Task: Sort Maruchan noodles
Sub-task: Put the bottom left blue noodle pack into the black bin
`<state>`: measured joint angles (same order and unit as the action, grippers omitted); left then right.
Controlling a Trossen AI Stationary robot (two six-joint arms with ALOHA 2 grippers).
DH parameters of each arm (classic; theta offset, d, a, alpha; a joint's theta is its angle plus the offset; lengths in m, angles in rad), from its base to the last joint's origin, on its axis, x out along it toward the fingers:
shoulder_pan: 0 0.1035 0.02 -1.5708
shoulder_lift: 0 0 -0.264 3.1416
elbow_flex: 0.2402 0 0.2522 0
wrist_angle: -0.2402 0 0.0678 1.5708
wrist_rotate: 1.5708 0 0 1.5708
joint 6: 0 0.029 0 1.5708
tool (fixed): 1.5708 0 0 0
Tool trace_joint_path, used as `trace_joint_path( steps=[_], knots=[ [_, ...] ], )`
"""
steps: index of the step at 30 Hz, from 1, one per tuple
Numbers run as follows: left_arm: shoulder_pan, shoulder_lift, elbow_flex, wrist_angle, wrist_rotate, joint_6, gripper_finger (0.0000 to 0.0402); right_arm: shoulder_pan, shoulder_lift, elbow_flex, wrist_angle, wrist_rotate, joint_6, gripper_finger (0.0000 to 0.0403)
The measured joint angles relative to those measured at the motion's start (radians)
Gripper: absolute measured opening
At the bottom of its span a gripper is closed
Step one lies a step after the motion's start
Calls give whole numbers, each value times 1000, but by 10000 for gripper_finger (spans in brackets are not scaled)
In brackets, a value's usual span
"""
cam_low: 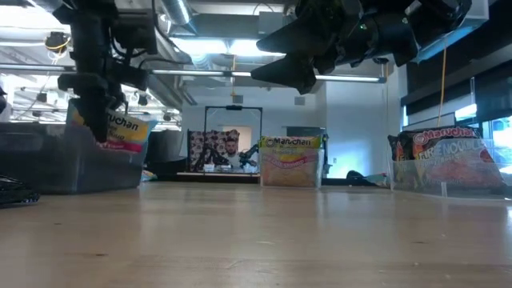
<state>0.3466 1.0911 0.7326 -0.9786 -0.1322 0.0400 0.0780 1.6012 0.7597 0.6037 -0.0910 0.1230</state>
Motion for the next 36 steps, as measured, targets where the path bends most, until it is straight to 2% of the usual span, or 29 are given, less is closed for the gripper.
trace_joint_path(
  steps=[13, 24, 32, 36],
  knots=[
    [44, 99, 0, 6, -4, 7, 138, 0, 0, 0, 0, -21, -5, 296],
    [44, 100, 1, -1, -24, -8, 192, 0, 0, 0, 0, -34, -5, 296],
    [44, 100, 35, -17, -102, -10, 195, 0, 0, 0, 0, -34, -5, 296],
    [44, 100, 57, -18, -90, -10, 196, 0, 0, 0, 0, -34, -1, 296]
  ],
)
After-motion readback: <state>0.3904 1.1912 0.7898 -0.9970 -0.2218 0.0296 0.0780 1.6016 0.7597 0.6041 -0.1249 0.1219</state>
